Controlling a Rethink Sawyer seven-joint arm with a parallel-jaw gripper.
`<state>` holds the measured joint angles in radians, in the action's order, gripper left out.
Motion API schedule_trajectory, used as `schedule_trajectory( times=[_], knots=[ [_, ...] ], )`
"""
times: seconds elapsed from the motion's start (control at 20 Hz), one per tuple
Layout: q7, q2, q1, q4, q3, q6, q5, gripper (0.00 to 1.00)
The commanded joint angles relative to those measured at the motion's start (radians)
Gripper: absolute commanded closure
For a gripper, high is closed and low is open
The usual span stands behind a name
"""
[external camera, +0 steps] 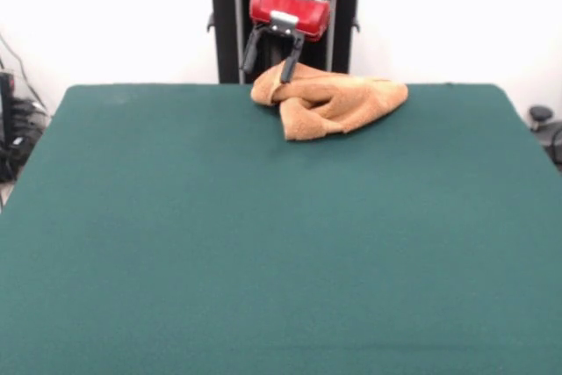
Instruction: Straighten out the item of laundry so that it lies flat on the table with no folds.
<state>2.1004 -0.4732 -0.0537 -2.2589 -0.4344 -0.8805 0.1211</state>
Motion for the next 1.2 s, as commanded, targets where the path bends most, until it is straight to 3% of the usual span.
schedule_trajectory(
  times=[0.05,0.2,0.6,0.95,1.2],
  knots=[
    [0.129,0.100,0.124,0.124,0.211,0.256,0.101,0.00],
    [0.132,0.140,0.144,0.135,0.231,0.273,0.093,0.00],
    [0.163,0.167,0.348,0.131,0.427,0.503,0.138,0.00],
    [0.166,0.123,0.367,0.095,0.490,0.583,0.075,0.00],
    [0.181,0.128,0.418,0.081,0.571,0.605,0.088,0.00]
  ],
)
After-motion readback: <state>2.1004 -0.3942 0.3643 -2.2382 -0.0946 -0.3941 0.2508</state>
